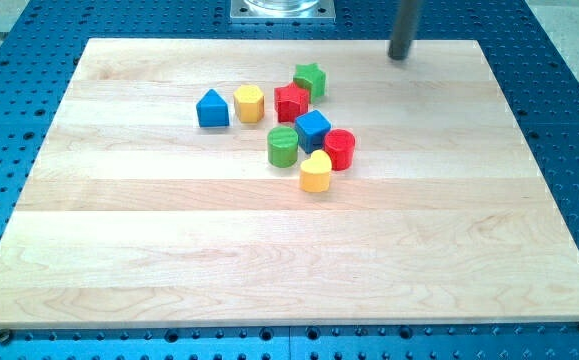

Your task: Push the green star into the red star

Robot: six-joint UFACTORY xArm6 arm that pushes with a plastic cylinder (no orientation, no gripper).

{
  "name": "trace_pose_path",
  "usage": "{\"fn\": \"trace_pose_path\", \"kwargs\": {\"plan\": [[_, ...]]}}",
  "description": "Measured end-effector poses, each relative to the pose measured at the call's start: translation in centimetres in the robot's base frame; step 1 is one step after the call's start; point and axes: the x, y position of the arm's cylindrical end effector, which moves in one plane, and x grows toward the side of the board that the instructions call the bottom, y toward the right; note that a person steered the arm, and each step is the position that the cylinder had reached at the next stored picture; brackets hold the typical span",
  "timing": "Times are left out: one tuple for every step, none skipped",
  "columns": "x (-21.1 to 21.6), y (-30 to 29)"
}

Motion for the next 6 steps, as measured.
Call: {"fn": "trace_pose_path", "kwargs": {"plan": [[0.1, -7.7], [0.1, -9.1], [3.1, -9.1], [6.6, -9.1], [8.6, -9.1], [13.4, -9.1]]}}
